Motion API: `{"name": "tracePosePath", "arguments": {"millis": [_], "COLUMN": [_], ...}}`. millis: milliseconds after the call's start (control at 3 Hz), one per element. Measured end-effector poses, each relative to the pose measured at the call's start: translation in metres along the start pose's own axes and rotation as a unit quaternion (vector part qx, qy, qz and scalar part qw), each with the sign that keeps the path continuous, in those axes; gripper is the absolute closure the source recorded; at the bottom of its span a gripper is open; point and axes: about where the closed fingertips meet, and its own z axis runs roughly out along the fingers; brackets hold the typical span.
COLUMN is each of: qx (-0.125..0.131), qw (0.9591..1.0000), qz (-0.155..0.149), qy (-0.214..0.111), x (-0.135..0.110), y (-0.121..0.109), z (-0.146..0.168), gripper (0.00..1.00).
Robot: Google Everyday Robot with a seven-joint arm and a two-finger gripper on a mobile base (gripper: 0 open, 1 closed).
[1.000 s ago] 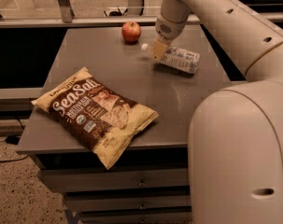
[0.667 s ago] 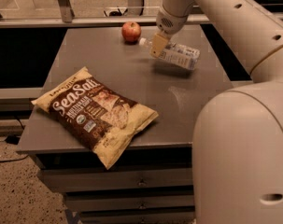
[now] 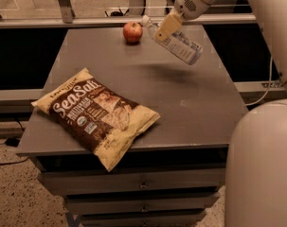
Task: Place blue plastic bottle upright
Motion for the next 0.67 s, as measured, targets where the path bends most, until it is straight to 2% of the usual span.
{"name": "tracePosePath", "arguments": {"millis": [333,667], "qx": [-0.023,-0.034], "qw": [0.9926,0.9735], "qz": [0.0,-0.002], "qy": [-0.119,-0.226], "x": [-0.008,-0.008], "y": [-0.001,-0.003], "z": [-0.041,-0.084], "gripper": [1.0,1.0]}}
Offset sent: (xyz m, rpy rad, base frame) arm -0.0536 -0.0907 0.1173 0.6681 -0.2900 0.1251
